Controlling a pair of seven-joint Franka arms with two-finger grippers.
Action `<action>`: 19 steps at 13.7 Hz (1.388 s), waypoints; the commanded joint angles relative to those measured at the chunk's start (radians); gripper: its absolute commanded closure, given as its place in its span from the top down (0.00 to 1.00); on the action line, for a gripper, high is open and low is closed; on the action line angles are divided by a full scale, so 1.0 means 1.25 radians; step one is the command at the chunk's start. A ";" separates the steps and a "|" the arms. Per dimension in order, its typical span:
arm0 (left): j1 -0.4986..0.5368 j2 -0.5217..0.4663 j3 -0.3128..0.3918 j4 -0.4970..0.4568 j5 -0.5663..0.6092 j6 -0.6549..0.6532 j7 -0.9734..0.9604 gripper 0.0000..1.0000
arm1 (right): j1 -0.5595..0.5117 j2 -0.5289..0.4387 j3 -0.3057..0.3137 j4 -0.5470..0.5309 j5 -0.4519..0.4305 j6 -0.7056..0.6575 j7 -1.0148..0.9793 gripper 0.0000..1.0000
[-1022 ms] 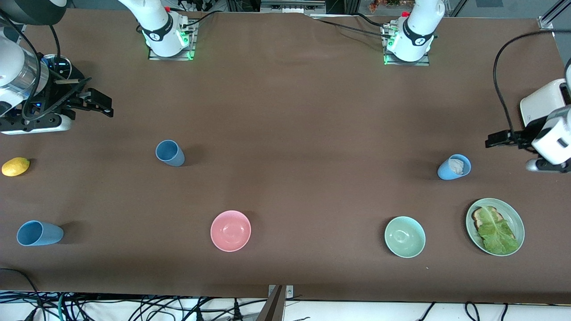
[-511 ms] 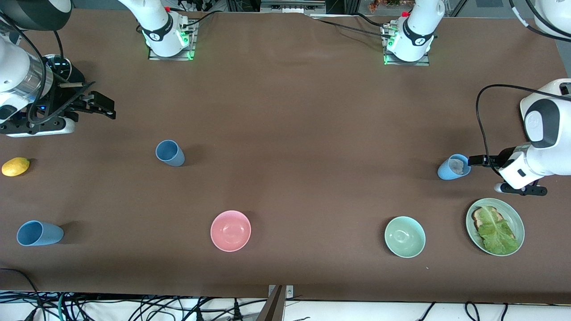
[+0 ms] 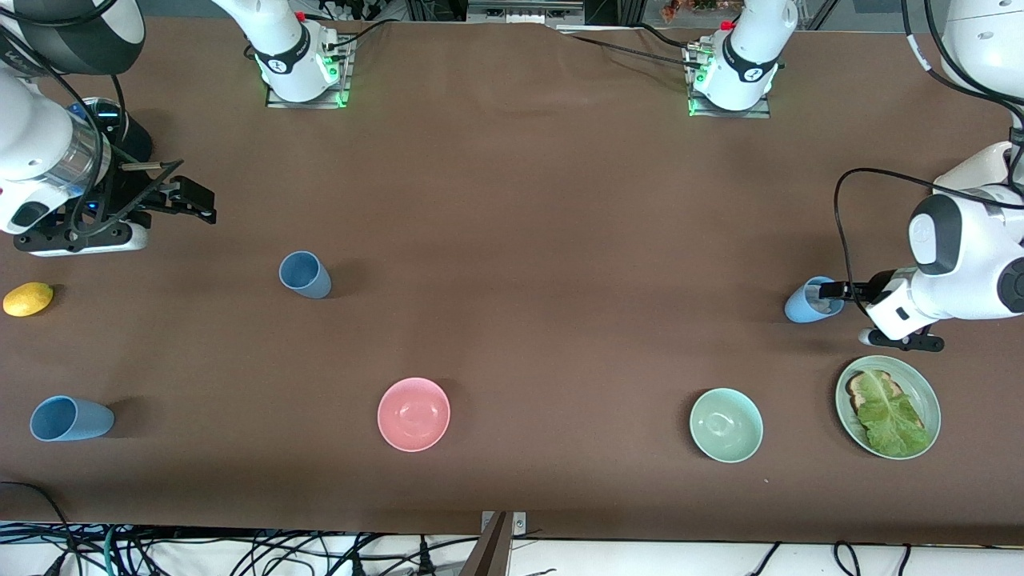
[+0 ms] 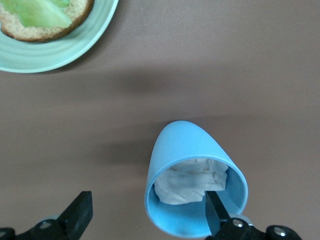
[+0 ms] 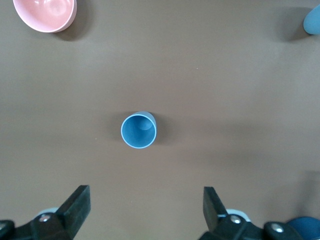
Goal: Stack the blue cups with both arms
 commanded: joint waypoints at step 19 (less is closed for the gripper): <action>-0.007 -0.044 -0.141 0.113 0.005 -0.171 -0.091 0.00 | 0.002 0.068 0.003 -0.173 0.001 0.259 -0.002 1.00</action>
